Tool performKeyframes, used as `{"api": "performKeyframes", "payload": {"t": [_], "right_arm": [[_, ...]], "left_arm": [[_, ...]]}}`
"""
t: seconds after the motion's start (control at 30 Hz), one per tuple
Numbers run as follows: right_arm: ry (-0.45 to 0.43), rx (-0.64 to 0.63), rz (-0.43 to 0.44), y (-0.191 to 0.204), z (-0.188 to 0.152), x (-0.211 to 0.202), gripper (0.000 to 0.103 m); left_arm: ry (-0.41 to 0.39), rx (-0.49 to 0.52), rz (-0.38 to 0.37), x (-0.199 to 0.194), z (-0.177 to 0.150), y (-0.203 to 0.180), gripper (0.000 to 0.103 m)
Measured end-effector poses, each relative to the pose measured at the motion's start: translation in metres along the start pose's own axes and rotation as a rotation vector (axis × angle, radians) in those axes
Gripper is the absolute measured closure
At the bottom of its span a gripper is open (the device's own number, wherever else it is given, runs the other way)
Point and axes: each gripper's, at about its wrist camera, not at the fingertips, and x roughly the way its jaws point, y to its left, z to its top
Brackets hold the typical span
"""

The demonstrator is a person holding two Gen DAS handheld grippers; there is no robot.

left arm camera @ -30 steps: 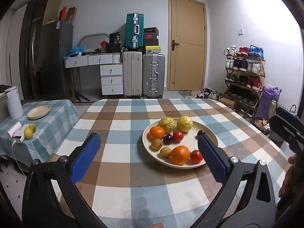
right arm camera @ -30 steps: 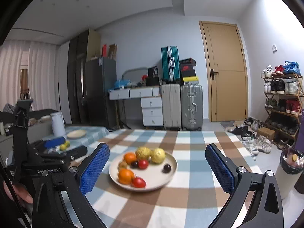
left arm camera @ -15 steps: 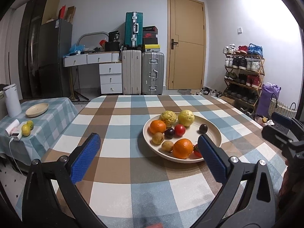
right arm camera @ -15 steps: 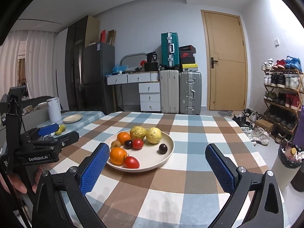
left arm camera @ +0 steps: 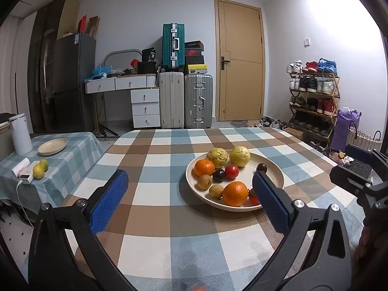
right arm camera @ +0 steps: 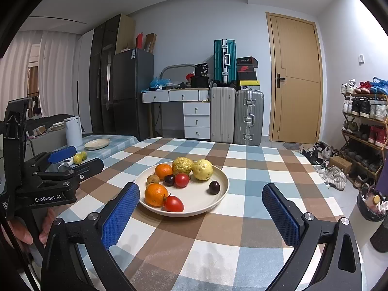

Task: Organize fruits

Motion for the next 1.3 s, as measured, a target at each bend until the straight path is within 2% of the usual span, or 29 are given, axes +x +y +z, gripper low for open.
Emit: {"api": "performKeyframes", "payload": {"t": [1.3], "right_arm": [[0.001, 0.001, 0.002, 0.0009, -0.0003, -0.0010, 0.000]], "left_arm": [[-0.001, 0.001, -0.010, 0.0023, -0.0019, -0.0007, 0.001]]}}
